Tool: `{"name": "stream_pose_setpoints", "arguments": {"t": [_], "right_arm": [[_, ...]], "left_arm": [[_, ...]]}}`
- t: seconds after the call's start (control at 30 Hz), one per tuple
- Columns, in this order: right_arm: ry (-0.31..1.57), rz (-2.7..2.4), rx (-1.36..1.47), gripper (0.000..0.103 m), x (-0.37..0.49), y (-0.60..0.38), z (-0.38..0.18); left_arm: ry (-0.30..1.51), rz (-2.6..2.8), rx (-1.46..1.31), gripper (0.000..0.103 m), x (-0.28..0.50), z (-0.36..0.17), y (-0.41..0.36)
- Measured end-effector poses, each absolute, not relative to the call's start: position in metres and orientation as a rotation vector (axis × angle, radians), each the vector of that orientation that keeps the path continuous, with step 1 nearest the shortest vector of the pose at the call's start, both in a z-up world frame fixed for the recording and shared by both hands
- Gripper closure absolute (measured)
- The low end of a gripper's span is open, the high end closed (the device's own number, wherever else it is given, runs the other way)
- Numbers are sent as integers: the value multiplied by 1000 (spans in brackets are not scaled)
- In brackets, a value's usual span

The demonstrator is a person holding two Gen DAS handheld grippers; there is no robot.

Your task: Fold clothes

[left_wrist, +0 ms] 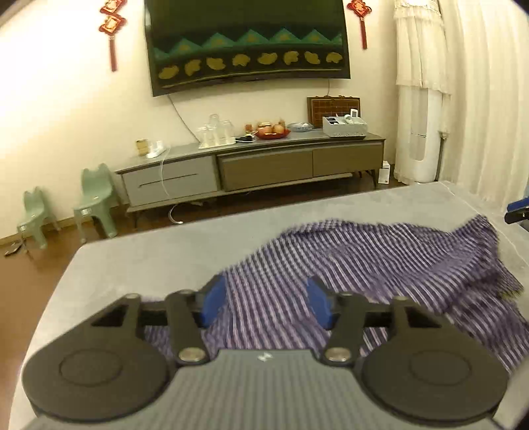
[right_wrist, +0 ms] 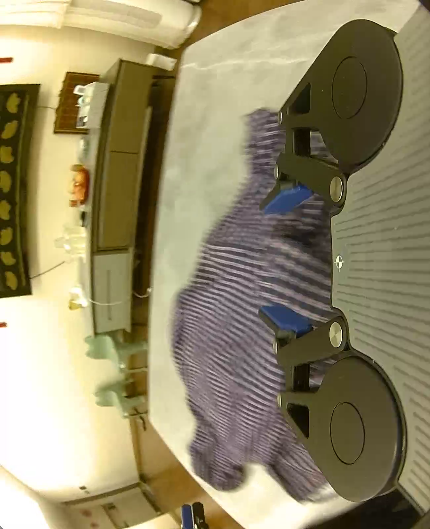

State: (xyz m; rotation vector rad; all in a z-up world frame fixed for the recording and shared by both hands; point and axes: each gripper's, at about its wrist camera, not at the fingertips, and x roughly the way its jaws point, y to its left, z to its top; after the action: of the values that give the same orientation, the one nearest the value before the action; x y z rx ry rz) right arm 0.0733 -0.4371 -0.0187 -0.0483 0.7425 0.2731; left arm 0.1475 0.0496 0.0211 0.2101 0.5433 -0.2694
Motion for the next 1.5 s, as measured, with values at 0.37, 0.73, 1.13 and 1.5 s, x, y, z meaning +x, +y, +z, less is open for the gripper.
{"name": "stream_pose_setpoints", "arguments": {"t": [0.37, 0.73, 1.13, 1.5], "right_arm": [[811, 292, -170, 22, 266, -397, -83], [827, 398, -242, 103, 293, -381, -99], [723, -32, -357, 93, 383, -398, -72], [642, -17, -27, 21, 240, -485, -81]], "left_arm": [[737, -291, 336, 39, 348, -80, 6], [648, -356, 352, 103, 356, -93, 12], [683, -231, 265, 88, 429, -53, 12], [761, -241, 409, 97, 415, -125, 8]]}}
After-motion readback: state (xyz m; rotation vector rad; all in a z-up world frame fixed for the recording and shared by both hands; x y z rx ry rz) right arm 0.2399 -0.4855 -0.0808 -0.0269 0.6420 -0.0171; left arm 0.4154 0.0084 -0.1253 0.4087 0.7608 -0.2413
